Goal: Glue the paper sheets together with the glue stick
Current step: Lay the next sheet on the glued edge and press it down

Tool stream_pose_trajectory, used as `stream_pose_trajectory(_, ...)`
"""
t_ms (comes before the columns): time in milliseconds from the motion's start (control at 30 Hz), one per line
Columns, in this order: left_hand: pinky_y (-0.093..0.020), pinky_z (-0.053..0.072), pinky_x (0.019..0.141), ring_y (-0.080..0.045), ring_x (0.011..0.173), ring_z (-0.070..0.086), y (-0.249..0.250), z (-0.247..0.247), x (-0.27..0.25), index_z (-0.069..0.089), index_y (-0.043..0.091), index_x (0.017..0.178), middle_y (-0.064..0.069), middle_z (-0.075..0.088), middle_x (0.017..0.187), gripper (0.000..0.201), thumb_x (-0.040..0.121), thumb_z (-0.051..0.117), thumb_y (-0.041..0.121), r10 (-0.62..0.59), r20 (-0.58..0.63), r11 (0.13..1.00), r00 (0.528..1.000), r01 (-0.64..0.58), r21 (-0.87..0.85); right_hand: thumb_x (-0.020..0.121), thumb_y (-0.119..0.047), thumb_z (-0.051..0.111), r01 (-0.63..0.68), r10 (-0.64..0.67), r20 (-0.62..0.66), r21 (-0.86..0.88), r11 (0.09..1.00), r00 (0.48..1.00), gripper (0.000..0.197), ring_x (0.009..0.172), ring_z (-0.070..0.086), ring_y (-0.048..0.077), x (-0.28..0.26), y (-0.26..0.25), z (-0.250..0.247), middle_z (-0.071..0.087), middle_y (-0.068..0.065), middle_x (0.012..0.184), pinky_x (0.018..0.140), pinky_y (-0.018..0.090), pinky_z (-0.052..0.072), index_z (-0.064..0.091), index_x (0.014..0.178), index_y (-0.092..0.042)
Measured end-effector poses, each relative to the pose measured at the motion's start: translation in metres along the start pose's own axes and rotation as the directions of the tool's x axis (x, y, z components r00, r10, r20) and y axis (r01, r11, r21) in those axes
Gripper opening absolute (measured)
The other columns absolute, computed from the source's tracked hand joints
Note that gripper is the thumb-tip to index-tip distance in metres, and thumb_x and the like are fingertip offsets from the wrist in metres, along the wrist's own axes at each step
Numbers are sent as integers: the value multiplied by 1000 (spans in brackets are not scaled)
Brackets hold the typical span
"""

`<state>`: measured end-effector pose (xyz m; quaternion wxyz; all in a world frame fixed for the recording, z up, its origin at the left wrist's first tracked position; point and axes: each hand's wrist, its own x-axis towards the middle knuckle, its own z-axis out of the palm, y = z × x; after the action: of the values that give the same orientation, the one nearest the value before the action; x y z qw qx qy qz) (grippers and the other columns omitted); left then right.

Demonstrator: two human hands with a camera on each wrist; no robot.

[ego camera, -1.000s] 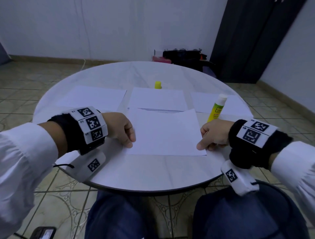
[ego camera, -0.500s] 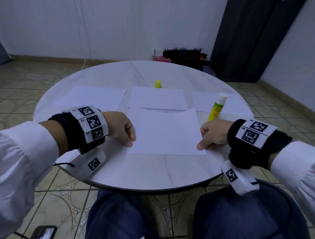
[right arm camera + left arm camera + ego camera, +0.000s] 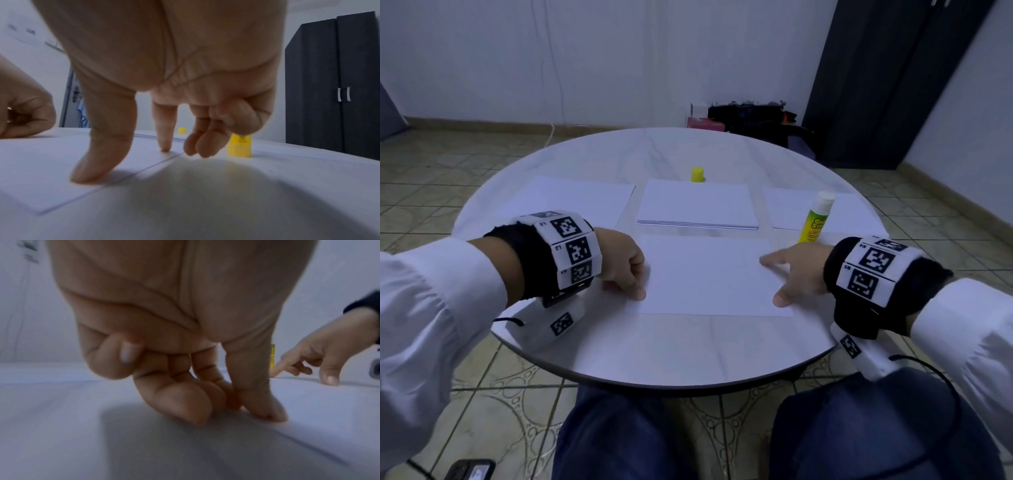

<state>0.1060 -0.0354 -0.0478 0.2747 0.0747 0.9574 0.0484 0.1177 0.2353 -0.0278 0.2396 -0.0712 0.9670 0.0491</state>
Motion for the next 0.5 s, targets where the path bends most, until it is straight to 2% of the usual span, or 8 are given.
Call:
stream_pose_trajectory(67, -16, 39, 53, -6, 52, 50, 5, -6, -3, 57, 24, 75, 6, 61, 69, 31, 76, 73, 51, -58, 29, 990, 998, 53, 127, 81, -51, 65, 2, 1, 24, -144, 990, 1000, 82, 122, 43, 26, 2, -2, -5, 36, 4, 137, 104, 38, 39, 22, 148, -37)
stream_pose_trajectory(100, -12, 38, 47, -5, 52, 48, 11, -11, -4, 58, 24, 76, 6, 58, 68, 32, 75, 73, 52, -79, 32, 976, 996, 70, 205, 79, -56, 64, 9, 0, 44, -219, 976, 999, 83, 125, 40, 29, 2, -4, -7, 29, 5, 143, 104, 42, 38, 23, 148, -37)
stream_pose_trajectory(167, -8, 33, 38, -8, 55, 45, 30, -21, -3, 62, 21, 84, 6, 53, 66, 32, 76, 74, 50, -90, 15, 938, 996, 80, 338, 78, -58, 63, 52, -27, 85, -311, 949, 996, 83, 128, 37, 33, 3, -6, -10, 22, 5, 149, 104, 45, 37, 29, 146, -25)
stream_pose_trajectory(233, -15, 41, 54, -16, 70, 53, 57, -29, 3, 67, 11, 101, 0, 60, 79, 51, 75, 72, 55, -34, -41, 909, 999, 48, 413, 79, -54, 65, 96, -67, 102, -321, 942, 993, 78, 122, 44, 31, 4, -9, -12, 31, 4, 147, 101, 40, 40, 36, 140, -15)
stream_pose_trajectory(300, -23, 46, 82, -21, 98, 59, 88, -29, 15, 62, 12, 121, -3, 64, 110, 79, 67, 69, 69, 60, -142, 926, 988, -2, 378, 82, -49, 64, 118, -92, 96, -332, 936, 991, 73, 124, 44, 29, 4, -13, -12, 33, 5, 148, 100, 33, 40, 38, 139, -10)
stream_pose_trajectory(367, -37, 36, 107, -24, 128, 46, 123, -21, 25, 43, 18, 140, -4, 46, 142, 103, 60, 67, 79, 159, -167, 941, 973, -99, 323, 84, -47, 64, 130, -110, 78, -345, 929, 991, 71, 127, 43, 27, 7, -14, -12, 37, 6, 147, 101, 32, 40, 41, 139, -9)
stream_pose_trajectory(433, -44, 18, 118, -25, 144, 20, 153, -7, 36, 24, 24, 150, -6, 20, 158, 111, 62, 64, 80, 243, -113, 921, 963, -193, 338, 84, -37, 68, 115, -95, 76, -319, 941, 993, 62, 126, 46, 25, 8, -12, -13, 47, 8, 140, 94, 29, 42, 47, 135, -8)
stream_pose_trajectory(500, -45, 18, 117, -27, 144, 18, 168, 4, 43, 20, 22, 151, -10, 19, 157, 116, 61, 65, 80, 282, -99, 906, 954, -231, 354, 85, -30, 68, 136, -123, 59, -304, 943, 991, 49, 119, 52, 25, 8, -11, -12, 56, 6, 128, 80, 28, 45, 53, 127, -9)
